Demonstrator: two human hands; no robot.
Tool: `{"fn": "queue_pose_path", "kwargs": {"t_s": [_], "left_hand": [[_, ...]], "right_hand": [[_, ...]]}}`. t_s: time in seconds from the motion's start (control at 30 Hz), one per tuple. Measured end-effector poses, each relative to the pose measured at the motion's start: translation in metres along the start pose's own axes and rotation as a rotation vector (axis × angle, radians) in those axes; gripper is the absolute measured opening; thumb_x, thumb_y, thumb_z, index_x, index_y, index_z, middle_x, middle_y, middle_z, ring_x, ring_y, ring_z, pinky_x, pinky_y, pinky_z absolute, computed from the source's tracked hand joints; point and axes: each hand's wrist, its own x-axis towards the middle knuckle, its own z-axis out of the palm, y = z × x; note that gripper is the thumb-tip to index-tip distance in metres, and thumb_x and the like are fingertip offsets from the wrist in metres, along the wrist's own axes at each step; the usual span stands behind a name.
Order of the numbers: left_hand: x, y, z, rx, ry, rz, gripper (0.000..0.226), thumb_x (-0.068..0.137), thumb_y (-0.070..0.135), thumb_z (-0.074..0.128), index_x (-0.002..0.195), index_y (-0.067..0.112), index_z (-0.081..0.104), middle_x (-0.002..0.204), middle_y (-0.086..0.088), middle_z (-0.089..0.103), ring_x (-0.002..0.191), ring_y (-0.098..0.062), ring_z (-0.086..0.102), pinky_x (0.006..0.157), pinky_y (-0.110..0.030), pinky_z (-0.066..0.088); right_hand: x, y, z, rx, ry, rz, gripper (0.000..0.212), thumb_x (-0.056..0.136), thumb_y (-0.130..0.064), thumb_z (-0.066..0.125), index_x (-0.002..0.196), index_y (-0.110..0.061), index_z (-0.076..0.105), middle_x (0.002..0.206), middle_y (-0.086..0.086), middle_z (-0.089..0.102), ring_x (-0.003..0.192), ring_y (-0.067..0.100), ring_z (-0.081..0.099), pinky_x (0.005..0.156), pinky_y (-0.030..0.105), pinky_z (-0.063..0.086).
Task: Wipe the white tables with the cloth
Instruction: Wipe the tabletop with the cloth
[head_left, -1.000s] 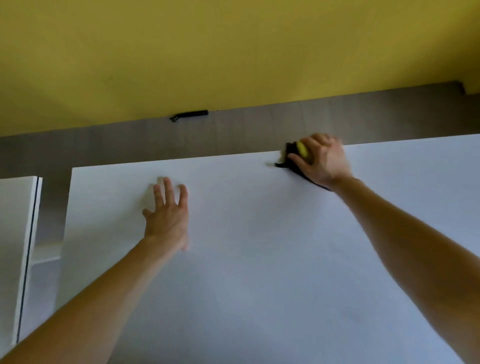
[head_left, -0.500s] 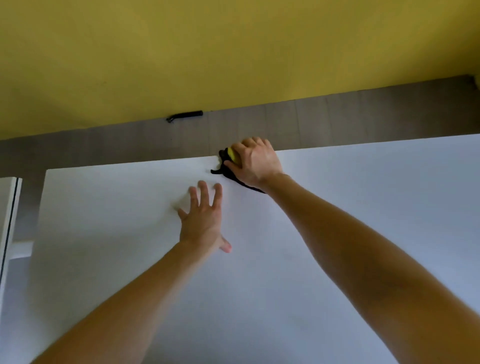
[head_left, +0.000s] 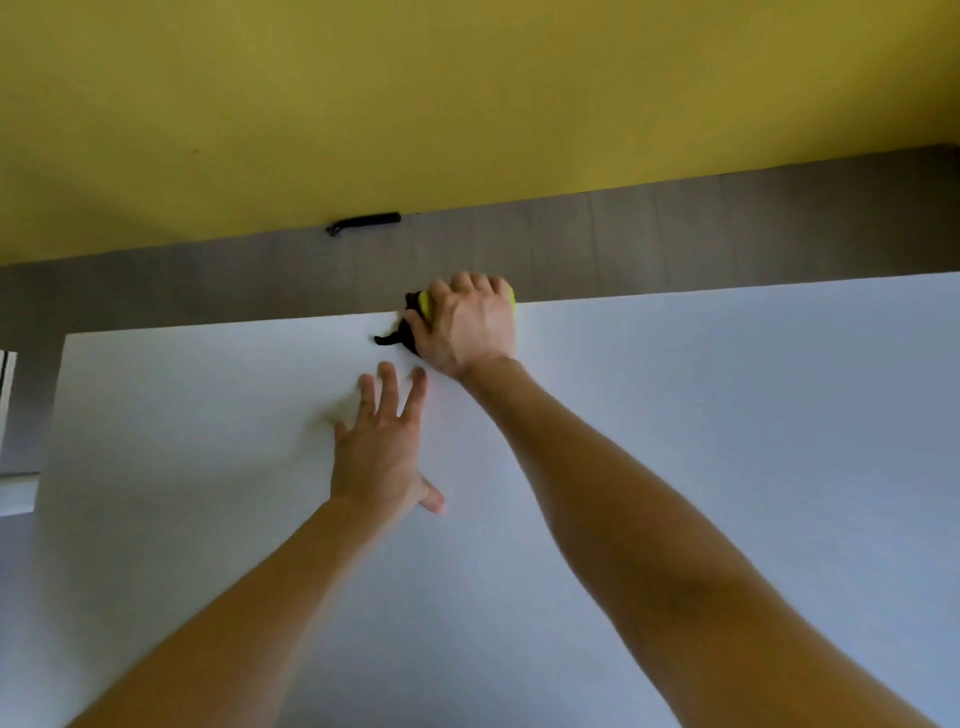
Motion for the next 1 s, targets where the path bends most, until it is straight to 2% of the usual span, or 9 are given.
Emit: {"fn": "queue_pose_path", "kwargs": {"t_s": [0.07,0.17,0.27,0.37,0.47,0.57,0.73,0.9,1.0], "left_hand": [[0.000,0.000,0.002,0.011,0.024,-0.002,0.167,0.056,0.078,0.093,0.169,0.031,-0.020,0.180,-0.010,-0.020,0.168,-0.040,-0.007,0.125,-0.064,0.038],[-0.001,-0.002,-0.002,-0.018,-0.007,0.027,0.167,0.058,0.074,0.095,0.168,0.028,-0.022,0.179,-0.010,-0.021,0.167,-0.040,-0.010,0.125,-0.064,0.037],[-0.003,-0.003,-0.004,-0.039,0.000,0.048,0.166,0.060,0.073,0.095,0.167,0.027,-0.023,0.179,-0.012,-0.022,0.167,-0.041,-0.010,0.126,-0.065,0.035],[-0.004,-0.004,-0.004,-0.042,0.017,0.060,0.164,0.062,0.074,0.094,0.168,0.026,-0.022,0.178,-0.013,-0.022,0.167,-0.042,-0.009,0.126,-0.066,0.035],[-0.004,-0.005,-0.003,-0.037,0.016,0.074,0.165,0.061,0.075,0.093,0.168,0.026,-0.023,0.178,-0.014,-0.021,0.167,-0.043,-0.009,0.125,-0.066,0.036],[-0.003,-0.005,-0.002,-0.030,0.020,0.072,0.166,0.061,0.075,0.094,0.168,0.026,-0.023,0.178,-0.014,-0.021,0.167,-0.043,-0.009,0.125,-0.066,0.035],[-0.003,-0.002,-0.001,-0.003,0.025,0.020,0.166,0.056,0.085,0.088,0.169,0.026,-0.019,0.181,-0.012,-0.016,0.168,-0.040,-0.007,0.128,-0.067,0.029],[-0.003,-0.005,0.000,-0.040,0.025,0.060,0.167,0.057,0.079,0.092,0.167,0.027,-0.023,0.179,-0.013,-0.020,0.167,-0.043,-0.007,0.125,-0.068,0.034],[-0.003,-0.004,0.001,-0.046,0.051,0.065,0.167,0.057,0.078,0.093,0.167,0.026,-0.022,0.178,-0.014,-0.019,0.167,-0.044,-0.006,0.124,-0.069,0.035]], "right_hand": [[0.007,-0.014,0.003,0.027,-0.025,-0.066,0.052,0.104,-0.064,0.043,0.113,-0.022,0.072,0.114,0.009,0.070,0.110,0.033,0.063,0.098,0.046,0.042],[-0.002,0.044,0.000,0.100,0.040,-0.160,0.047,0.102,-0.063,0.053,0.109,-0.021,0.072,0.108,0.008,0.070,0.105,0.035,0.064,0.091,0.043,0.042],[-0.025,0.153,-0.022,0.074,0.126,-0.026,0.048,0.101,-0.064,0.055,0.109,-0.020,0.073,0.107,0.007,0.071,0.101,0.038,0.064,0.091,0.045,0.047],[-0.054,0.226,-0.048,-0.014,0.180,0.140,0.052,0.102,-0.065,0.053,0.114,-0.018,0.073,0.111,0.010,0.069,0.106,0.040,0.061,0.104,0.048,0.044],[-0.046,0.180,-0.033,-0.102,0.204,0.364,0.052,0.100,-0.061,0.051,0.101,-0.014,0.075,0.103,0.016,0.068,0.103,0.039,0.059,0.112,0.051,0.041],[-0.012,0.072,-0.005,-0.052,0.104,0.143,0.049,0.098,-0.064,0.050,0.096,-0.020,0.072,0.099,0.013,0.069,0.097,0.036,0.064,0.098,0.048,0.043],[0.016,-0.036,0.010,0.004,-0.062,-0.130,0.052,0.103,-0.069,0.045,0.116,-0.025,0.071,0.117,0.006,0.070,0.113,0.030,0.063,0.100,0.043,0.041],[-0.015,0.101,-0.016,0.070,0.023,-0.043,0.056,0.100,-0.071,0.049,0.113,-0.022,0.073,0.112,0.009,0.070,0.108,0.037,0.064,0.097,0.044,0.045],[-0.055,0.224,-0.057,-0.045,0.038,0.098,0.066,0.101,-0.078,0.042,0.126,-0.022,0.067,0.122,0.008,0.066,0.116,0.036,0.058,0.110,0.046,0.040]]}}
